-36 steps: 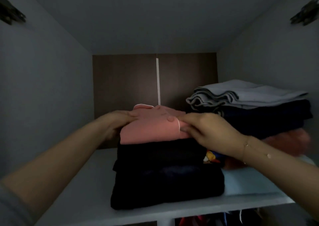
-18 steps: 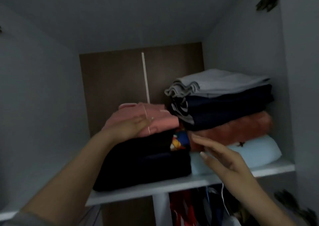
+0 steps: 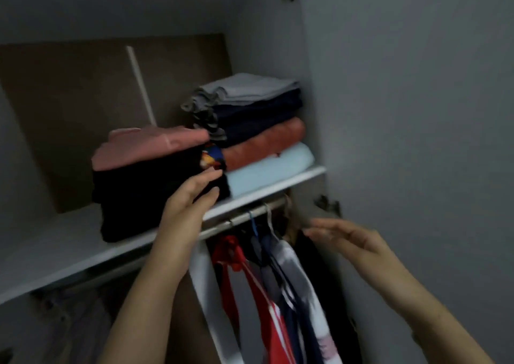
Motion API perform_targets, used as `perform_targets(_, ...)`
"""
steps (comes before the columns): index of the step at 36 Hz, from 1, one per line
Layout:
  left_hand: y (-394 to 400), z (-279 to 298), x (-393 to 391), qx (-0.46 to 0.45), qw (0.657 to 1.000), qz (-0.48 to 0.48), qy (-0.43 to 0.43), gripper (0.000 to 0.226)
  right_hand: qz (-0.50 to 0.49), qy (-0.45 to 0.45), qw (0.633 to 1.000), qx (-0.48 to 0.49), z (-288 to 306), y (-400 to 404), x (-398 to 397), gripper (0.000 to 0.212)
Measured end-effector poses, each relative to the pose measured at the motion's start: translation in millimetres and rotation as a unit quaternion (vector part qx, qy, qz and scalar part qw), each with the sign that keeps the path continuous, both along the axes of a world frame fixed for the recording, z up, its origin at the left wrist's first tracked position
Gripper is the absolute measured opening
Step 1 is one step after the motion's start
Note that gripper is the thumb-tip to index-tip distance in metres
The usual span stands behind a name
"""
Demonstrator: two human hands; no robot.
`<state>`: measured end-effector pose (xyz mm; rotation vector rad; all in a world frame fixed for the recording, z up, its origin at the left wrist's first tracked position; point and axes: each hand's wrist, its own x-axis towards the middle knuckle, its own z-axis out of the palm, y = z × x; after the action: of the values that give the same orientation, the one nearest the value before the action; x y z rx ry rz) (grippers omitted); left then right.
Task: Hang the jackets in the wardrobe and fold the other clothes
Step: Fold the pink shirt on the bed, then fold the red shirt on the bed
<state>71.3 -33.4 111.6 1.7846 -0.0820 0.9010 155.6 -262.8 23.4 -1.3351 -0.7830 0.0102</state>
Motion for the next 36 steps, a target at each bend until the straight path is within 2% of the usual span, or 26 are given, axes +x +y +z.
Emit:
perform_targets(3, -37.4, -37.5, -12.5, -0.060, 0.993, -0.102, 0.023, 0.029, -0.083, 0.029, 0.996, -0.006, -21.6, -42.8, -41.6, 0.022)
perform_targets(6, -94.2, -76.2, -23.1, -0.091, 0.968, -0.222, 0.078, 0.029, -0.159, 0.070, 0.985, -0.010, -46.3, -87.7, -89.3, 0.024)
perform_targets(10, -185.0, -124.2, -39.5, -0.138, 0.919, -0.323, 0.177, 0.027, -0.250, 0.152, 0.955, -0.045, -80.1, -155.7, -150.0, 0.025)
perform_targets(14, -270.1, -164.5, -67.2, -0.155, 0.855, -0.429, 0.246, 0.027, -0.362, 0.199, 0.909, -0.061, -111.3, -235.9, -211.9, 0.025)
perform_targets(22, -442.5, -210.4, -132.4, -0.112, 0.755, -0.551, 0.337, 0.026, -0.528, 0.256, 0.809, -0.021, -153.7, -368.2, -352.3, 0.033)
perform_targets(28, -599.4, -243.4, -209.6, -0.059, 0.638, -0.666, 0.382, 0.028, -0.619, 0.279, 0.731, 0.061, -183.2, -461.9, -456.5, 0.031)
perform_targets(31, -676.1, -267.6, -254.4, -0.032, 0.587, -0.689, 0.424, 0.029, -0.662, 0.296, 0.681, 0.097, -205.7, -512.7, -509.9, 0.032)
perform_targets(36, -789.4, -310.6, -326.6, 0.003, 0.523, -0.700, 0.487, 0.031, -0.705, 0.342, 0.613, 0.104, -242.9, -597.9, -589.2, 0.035)
